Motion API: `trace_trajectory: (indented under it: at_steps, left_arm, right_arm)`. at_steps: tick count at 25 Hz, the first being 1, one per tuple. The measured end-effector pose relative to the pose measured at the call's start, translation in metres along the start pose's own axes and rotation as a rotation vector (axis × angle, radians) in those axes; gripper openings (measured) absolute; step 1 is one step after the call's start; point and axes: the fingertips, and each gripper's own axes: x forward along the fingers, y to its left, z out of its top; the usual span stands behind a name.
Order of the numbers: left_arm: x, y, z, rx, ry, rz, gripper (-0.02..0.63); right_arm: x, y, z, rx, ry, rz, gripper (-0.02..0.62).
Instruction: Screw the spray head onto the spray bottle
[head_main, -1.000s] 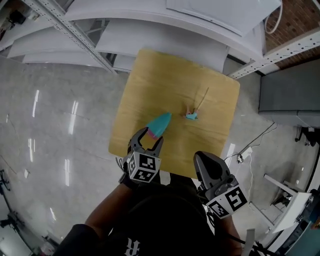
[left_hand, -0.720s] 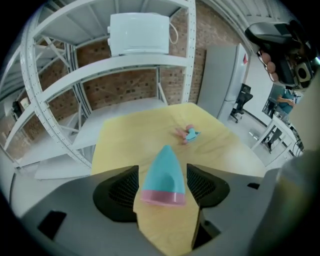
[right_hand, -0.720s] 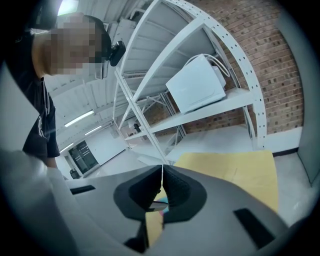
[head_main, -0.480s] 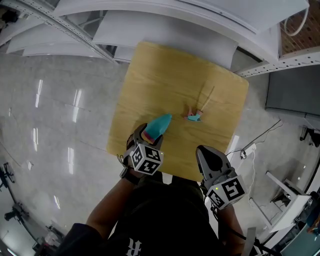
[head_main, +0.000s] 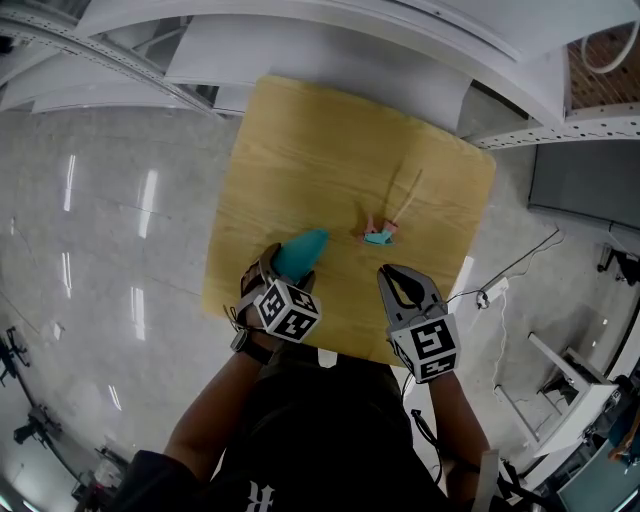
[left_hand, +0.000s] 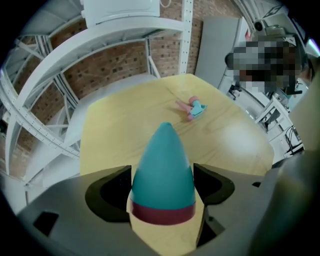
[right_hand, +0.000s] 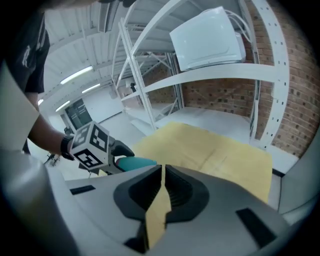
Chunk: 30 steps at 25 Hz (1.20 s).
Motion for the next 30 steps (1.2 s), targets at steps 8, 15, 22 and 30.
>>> trace_trajectory:
  at_steps: [8,15,22,30]
  left_arm:
    - [0.025,0.008,-0.006,0.164,0.11,0.078,0.408]
    - [0.038,0.002,-0.014,0.211,0.163,0.026,0.433]
    - [0.041,0.004,-0.015,0.204,0.168,-0.02,0.442]
    - [0.038,0.006,-0.016,0.175,0.13,-0.015,0.445]
  right_arm:
    - [0.041,-0.036,-0.031,-0.659,0.246,-0.187,0.003]
    - [0.072,-0.041,-0.066,-1.116,0.421,-0.181,0.07]
    - [0.085,-0.048,-0.069,-1.262,0.53,-0.192,0.087]
    - [0.083,-0.045,-0.074,-1.316,0.53,-0.152,0.118]
